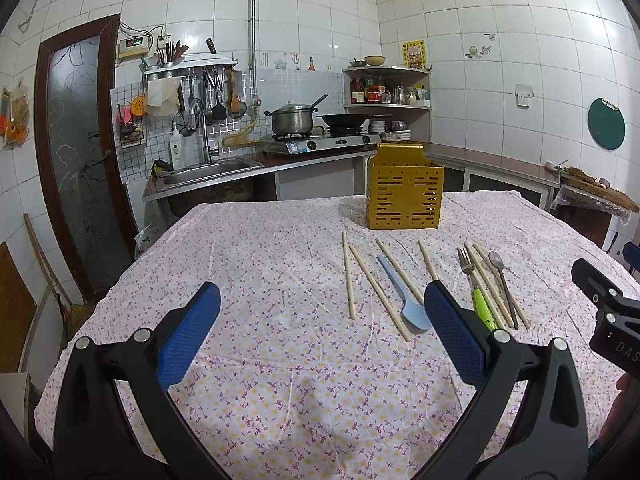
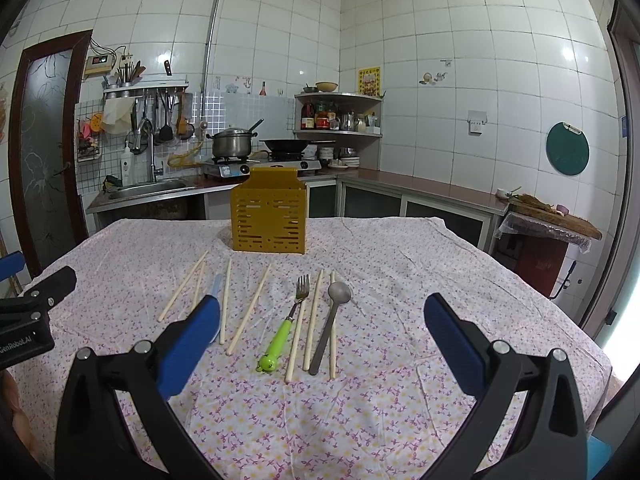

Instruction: Organize utensils

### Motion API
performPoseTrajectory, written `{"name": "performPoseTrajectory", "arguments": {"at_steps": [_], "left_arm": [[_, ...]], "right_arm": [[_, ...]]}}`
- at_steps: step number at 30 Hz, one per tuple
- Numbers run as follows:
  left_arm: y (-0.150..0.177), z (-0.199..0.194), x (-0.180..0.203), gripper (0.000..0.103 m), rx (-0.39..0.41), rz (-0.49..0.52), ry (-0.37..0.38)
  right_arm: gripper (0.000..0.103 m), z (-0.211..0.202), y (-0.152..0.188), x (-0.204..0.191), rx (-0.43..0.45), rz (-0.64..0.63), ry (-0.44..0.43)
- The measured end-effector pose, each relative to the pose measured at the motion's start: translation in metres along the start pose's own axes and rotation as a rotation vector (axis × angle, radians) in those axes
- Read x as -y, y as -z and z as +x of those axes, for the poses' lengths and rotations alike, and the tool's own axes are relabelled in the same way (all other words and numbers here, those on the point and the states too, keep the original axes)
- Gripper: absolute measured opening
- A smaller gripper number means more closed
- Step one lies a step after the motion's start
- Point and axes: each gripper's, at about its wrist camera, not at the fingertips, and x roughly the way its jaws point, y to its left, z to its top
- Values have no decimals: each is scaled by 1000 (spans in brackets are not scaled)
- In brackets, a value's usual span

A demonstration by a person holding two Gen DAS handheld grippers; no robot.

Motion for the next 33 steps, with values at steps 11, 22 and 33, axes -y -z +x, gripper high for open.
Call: {"name": "performPoseTrajectory", "arguments": {"at_steps": [11,22,33], "left_arm": [[-2,-1,2,99,3,0,-1],[-5,-3,1,99,6,1,0],[-8,-3,4,99,8,3,2]], "right_arm": [[100,0,0,0,-1,-1,1],[100,-1,0,0,4,-2,0],[100,-2,0,0,8,-6,1]]}}
